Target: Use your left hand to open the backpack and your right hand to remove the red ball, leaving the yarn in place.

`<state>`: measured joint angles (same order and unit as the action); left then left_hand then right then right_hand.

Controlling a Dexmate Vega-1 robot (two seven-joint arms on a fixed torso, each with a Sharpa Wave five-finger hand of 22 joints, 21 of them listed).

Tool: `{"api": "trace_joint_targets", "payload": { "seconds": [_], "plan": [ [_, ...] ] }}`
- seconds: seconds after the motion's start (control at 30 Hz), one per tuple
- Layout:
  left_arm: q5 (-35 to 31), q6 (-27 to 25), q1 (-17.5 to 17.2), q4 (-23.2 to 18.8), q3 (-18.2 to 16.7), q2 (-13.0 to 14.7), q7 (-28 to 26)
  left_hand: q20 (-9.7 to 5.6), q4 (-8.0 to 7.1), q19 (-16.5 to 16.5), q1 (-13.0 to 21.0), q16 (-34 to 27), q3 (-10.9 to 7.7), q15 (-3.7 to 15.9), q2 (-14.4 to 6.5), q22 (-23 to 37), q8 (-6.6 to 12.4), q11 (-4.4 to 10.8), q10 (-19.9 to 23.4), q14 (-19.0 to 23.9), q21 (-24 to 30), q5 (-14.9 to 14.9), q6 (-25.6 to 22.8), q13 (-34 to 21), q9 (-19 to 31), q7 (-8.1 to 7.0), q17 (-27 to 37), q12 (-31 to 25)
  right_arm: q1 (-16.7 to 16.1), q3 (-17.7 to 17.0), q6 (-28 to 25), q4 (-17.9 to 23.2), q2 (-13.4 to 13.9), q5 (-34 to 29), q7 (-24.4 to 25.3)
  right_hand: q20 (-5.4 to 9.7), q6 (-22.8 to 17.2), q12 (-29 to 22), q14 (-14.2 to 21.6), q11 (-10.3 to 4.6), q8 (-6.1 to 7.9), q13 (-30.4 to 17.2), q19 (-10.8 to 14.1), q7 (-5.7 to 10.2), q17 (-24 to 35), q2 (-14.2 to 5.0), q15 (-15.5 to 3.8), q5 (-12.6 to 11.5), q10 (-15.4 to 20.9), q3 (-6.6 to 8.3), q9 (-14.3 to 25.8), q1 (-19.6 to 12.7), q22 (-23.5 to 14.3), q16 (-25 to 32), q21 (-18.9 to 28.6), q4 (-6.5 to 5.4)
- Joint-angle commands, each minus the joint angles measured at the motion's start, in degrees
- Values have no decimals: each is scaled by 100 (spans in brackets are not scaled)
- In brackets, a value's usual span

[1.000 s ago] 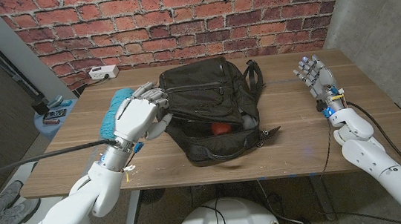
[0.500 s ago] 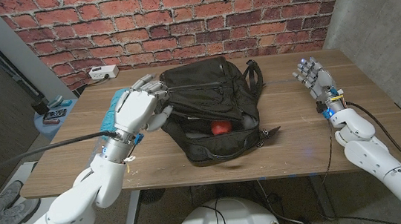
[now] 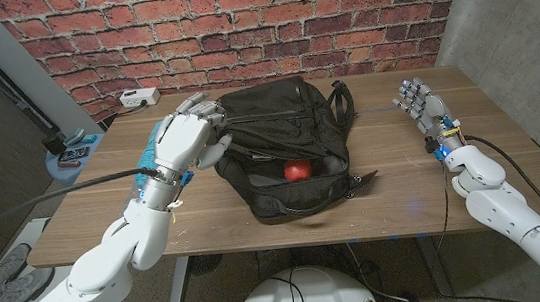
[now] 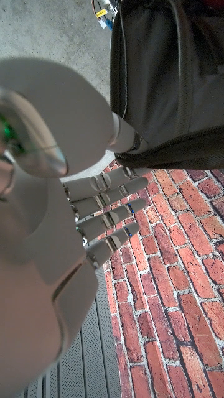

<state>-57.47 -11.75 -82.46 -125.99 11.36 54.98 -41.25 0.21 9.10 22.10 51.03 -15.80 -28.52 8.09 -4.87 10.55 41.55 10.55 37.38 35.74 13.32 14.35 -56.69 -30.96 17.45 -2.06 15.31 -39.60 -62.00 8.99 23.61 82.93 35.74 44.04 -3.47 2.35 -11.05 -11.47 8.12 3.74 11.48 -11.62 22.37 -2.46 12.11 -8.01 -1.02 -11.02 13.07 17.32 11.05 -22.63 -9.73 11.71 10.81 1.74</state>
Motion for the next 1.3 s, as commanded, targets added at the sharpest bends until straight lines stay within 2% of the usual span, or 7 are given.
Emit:
{"api": "trace_joint_targets", "payload": {
  "seconds": [0.03,0.47,0.77,0.87,1.07,1.3],
  "plan": [
    [154,75,244,110,23,-139,-31,-25,11,33,20,8,-19,12,-56,24,46,10,41,48,-3,-20,-7,-19,41,39,28,-30,-83,68,-94,245,162,-276,253,6,-53,-30,19,18,11,-29,51,3,15,-5,16,16,1,14,21,65,-11,15,32,38],
    [298,164,603,227,162,-246,50,-22,17,37,22,16,-31,6,-54,24,82,17,93,92,-4,-6,-2,-53,47,76,41,-52,-227,144,-248,587,351,-593,499,2,-55,-29,21,25,11,-29,52,2,12,1,16,16,-1,18,21,62,-11,16,32,56],
    [431,256,924,407,391,-409,44,-27,33,36,41,55,-79,16,-46,23,121,-15,121,116,-8,29,-48,-85,35,130,26,-70,-354,157,-347,789,398,-614,588,-1,-61,-30,24,26,13,-29,52,-1,13,-4,30,16,-1,20,22,62,-11,19,32,66],
    [497,305,1028,481,464,-459,22,-24,42,34,51,61,-88,9,-36,23,140,24,125,126,-10,42,-55,-97,45,139,29,-74,-403,157,-378,840,409,-632,638,-1,-61,-30,25,26,12,-29,51,0,12,-5,28,15,1,23,22,55,-11,20,31,74],
    [664,370,1249,644,623,-631,-42,-17,48,29,78,59,-97,-5,-55,22,165,-7,132,123,-15,65,-42,-119,66,143,57,-85,-562,105,-396,962,439,-639,738,1,-58,-31,24,24,10,-29,54,1,14,-6,26,16,2,21,22,54,-11,23,33,82],
    [765,443,1487,767,769,-669,28,-20,49,29,96,70,-127,-3,-60,23,212,-7,128,154,-16,104,-49,-150,105,176,61,-96,-772,26,-391,1101,476,-670,861,2,-64,-32,26,21,12,-29,55,-4,14,-12,24,15,4,25,22,44,-11,26,33,97]
  ]
}}
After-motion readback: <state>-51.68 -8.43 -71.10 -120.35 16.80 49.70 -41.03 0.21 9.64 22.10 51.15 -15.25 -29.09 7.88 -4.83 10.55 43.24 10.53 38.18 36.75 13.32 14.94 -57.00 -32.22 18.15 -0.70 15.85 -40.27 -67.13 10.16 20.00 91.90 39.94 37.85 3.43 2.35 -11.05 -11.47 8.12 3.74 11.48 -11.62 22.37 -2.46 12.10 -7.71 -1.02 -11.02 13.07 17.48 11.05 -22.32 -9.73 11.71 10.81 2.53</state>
